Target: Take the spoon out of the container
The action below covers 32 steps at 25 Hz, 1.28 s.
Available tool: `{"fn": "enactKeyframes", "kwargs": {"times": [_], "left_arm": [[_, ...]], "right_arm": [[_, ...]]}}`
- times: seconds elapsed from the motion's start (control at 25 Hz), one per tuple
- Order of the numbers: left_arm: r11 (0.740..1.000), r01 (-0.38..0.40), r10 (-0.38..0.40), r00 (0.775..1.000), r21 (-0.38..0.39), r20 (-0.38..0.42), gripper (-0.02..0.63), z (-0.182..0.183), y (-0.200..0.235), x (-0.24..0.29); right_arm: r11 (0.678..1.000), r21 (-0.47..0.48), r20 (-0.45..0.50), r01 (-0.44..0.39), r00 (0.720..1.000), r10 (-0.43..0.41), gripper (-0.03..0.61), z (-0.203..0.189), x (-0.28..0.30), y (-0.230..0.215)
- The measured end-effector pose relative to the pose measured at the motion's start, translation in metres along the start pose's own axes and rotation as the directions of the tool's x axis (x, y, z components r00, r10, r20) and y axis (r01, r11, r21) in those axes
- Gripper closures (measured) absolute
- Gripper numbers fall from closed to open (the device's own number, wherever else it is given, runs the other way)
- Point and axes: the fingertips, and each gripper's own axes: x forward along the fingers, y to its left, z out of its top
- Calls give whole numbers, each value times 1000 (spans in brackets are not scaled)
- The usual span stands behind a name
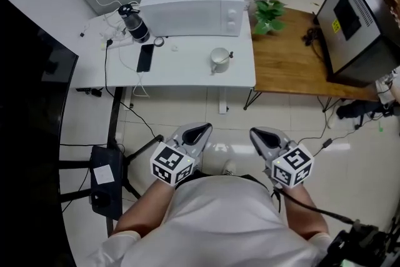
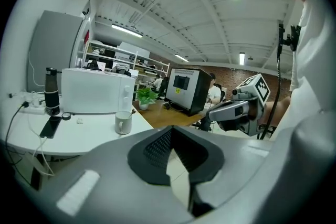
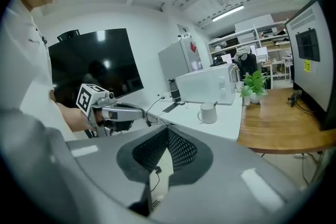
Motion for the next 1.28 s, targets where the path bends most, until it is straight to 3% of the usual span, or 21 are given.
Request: {"fn": "enactKeyframes", "kwargs": {"times": [0.32, 0.6, 1.28], "left_arm": [[999, -50, 50, 999, -2, -11, 609, 0, -8, 13], [997, -71, 70, 997, -24, -17, 609, -2, 16, 22], [998, 56, -56, 998, 10, -24, 609, 53, 143, 74]], "right_arm": [[1000, 5, 6, -24, 1000, 23, 571, 2, -6, -30], [999, 13, -7, -40, 999, 40, 572, 3, 16, -44], [997, 51, -23, 66, 998, -65, 572, 66, 122, -96]]}}
